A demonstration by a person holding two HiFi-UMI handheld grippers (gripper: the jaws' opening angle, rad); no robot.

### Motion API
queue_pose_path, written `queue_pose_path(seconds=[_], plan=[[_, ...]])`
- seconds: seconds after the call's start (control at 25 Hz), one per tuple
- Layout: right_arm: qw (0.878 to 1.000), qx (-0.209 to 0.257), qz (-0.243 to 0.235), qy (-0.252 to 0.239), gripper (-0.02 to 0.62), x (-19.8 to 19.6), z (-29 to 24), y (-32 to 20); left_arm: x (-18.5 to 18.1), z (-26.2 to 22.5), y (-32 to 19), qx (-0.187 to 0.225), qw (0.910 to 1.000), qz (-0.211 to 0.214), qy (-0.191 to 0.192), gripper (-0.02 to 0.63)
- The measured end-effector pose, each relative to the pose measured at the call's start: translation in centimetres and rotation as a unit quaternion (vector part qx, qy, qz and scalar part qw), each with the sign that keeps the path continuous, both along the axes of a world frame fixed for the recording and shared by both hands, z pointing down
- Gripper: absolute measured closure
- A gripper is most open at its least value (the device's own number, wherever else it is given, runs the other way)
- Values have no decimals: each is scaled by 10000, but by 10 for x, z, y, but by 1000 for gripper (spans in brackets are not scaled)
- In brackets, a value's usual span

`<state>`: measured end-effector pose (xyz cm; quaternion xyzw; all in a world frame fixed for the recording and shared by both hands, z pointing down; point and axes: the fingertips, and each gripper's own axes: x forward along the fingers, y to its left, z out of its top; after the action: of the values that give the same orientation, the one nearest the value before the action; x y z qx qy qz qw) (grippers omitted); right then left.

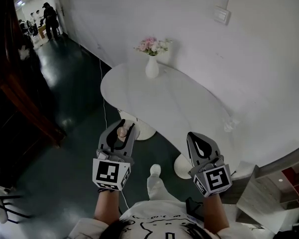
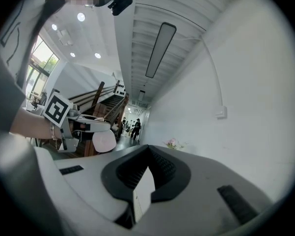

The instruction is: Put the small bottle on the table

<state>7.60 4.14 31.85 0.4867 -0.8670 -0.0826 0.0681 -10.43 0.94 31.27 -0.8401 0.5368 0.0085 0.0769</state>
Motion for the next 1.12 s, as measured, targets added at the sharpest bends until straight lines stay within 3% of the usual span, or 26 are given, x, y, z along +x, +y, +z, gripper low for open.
queue_pose_path(seconds=[0.44,1.12], plan=[[9996,27,-175,-202,603,-21,9,-87,-23,6,-74,3,9997,-218,-96,486],[9989,-151,24,-447,603,-42,24,-303,-40,28,-298,-294,9994,-4,-193,486]])
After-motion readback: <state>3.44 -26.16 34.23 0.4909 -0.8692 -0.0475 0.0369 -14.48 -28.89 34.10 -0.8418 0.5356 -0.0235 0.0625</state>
